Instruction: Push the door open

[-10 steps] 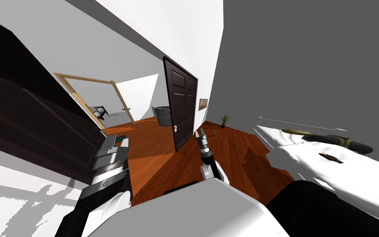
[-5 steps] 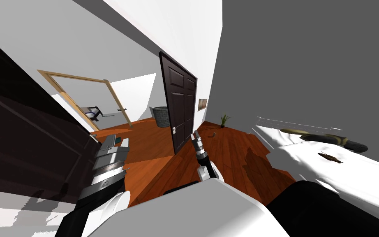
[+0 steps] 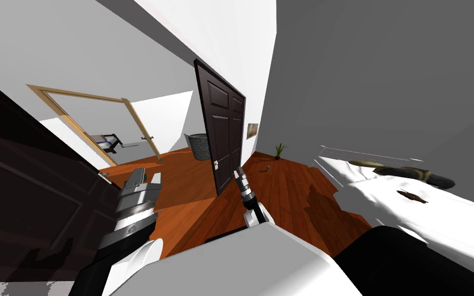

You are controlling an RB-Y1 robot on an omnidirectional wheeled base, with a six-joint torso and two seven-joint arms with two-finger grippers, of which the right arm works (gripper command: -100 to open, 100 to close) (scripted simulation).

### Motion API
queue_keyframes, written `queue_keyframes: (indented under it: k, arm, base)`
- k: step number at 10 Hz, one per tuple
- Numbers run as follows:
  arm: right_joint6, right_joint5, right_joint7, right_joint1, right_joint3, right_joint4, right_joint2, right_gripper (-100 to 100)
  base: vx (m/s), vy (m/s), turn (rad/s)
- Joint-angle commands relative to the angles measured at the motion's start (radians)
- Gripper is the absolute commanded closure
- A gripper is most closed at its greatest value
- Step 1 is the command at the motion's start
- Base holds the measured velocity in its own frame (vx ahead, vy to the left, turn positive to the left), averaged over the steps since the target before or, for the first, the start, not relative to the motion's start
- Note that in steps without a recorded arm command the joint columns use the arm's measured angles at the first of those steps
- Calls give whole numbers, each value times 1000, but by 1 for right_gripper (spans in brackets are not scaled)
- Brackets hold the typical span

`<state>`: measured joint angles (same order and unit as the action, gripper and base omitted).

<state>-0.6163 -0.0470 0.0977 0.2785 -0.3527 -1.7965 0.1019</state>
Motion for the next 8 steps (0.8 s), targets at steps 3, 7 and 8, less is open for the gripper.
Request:
queue_keyframes:
  k: [3, 7, 8]
  arm:
    - [-13, -1, 9, -26, -49, 75, 14, -100]
    - [-28, -2, 18, -56, -105, 163, 26, -100]
    - [-32, -3, 20, -64, -119, 185, 28, -100]
  base:
    - [104, -11, -41]
    - [100, 1, -44]
    - [101, 4, -35]
